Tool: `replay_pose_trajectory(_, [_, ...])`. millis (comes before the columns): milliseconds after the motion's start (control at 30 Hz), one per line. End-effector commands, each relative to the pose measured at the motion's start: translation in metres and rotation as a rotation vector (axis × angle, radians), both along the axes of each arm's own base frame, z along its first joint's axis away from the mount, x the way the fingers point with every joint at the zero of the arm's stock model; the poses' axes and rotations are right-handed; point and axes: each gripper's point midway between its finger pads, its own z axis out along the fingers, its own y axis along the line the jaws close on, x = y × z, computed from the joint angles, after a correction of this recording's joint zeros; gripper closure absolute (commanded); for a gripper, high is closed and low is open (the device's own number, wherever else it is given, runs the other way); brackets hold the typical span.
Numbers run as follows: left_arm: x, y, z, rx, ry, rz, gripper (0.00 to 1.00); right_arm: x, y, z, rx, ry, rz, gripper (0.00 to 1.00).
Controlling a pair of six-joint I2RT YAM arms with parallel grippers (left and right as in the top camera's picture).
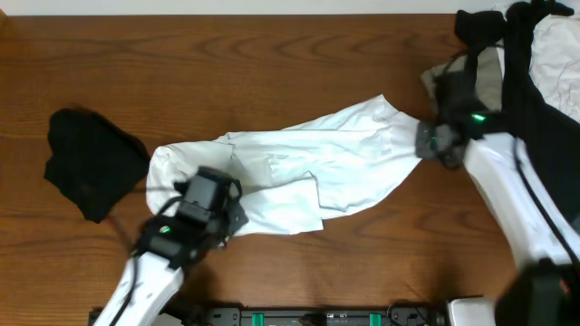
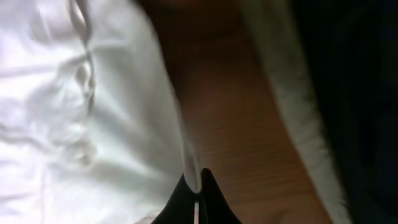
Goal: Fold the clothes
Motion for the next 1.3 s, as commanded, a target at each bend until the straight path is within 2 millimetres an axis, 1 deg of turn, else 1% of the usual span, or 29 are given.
replay_pose_trajectory(0, [0.018,0.000,0.078,0.034,-0.253,-0.133,0.94,-0.011,-0.015,0.053,0.025,-0.155,-0.060,0.99])
replay_pose_trajectory(33, [0.020,0.003,0.101,0.021,-0.309,-0.122,0.94,-0.016,-0.018,0.065,0.027,-0.189,-0.069,0.99])
replay_pose_trajectory(133, [0.021,0.011,0.147,-0.008,-0.419,-0.084,0.94,-0.032,-0.026,0.098,0.030,-0.286,-0.092,0.99])
replay_pose_trajectory(233, [0.017,0.020,0.185,-0.009,-0.515,-0.073,0.94,-0.050,-0.034,0.132,0.031,-0.397,-0.114,0.99])
replay_pose_trajectory(333, [0.011,0.030,0.222,0.000,-0.614,-0.058,0.94,-0.065,-0.040,0.158,0.029,-0.486,-0.134,0.99])
replay_pose_trajectory(400, [0.005,0.040,0.246,0.016,-0.672,-0.032,0.94,-0.073,-0.043,0.171,0.027,-0.522,-0.147,0.99])
replay_pose_trajectory(467, [0.000,0.051,0.263,0.043,-0.709,0.005,0.94,-0.080,-0.046,0.181,0.024,-0.544,-0.158,0.99])
replay_pose_trajectory(567, [-0.009,0.061,0.281,0.063,-0.743,0.036,0.94,-0.087,-0.048,0.190,0.019,-0.547,-0.162,0.99])
replay_pose_trajectory(767, [-0.021,0.064,0.310,0.046,-0.812,0.048,0.94,-0.096,-0.048,0.206,0.015,-0.555,-0.159,0.99])
replay_pose_trajectory(1067, [-0.038,0.068,0.346,0.043,-0.906,0.044,0.94,-0.106,-0.050,0.221,0.001,-0.566,-0.171,0.99])
replay_pose_trajectory(1267, [-0.060,0.073,0.365,0.055,-0.945,0.033,0.94,-0.115,-0.052,0.244,-0.008,-0.598,-0.178,0.99])
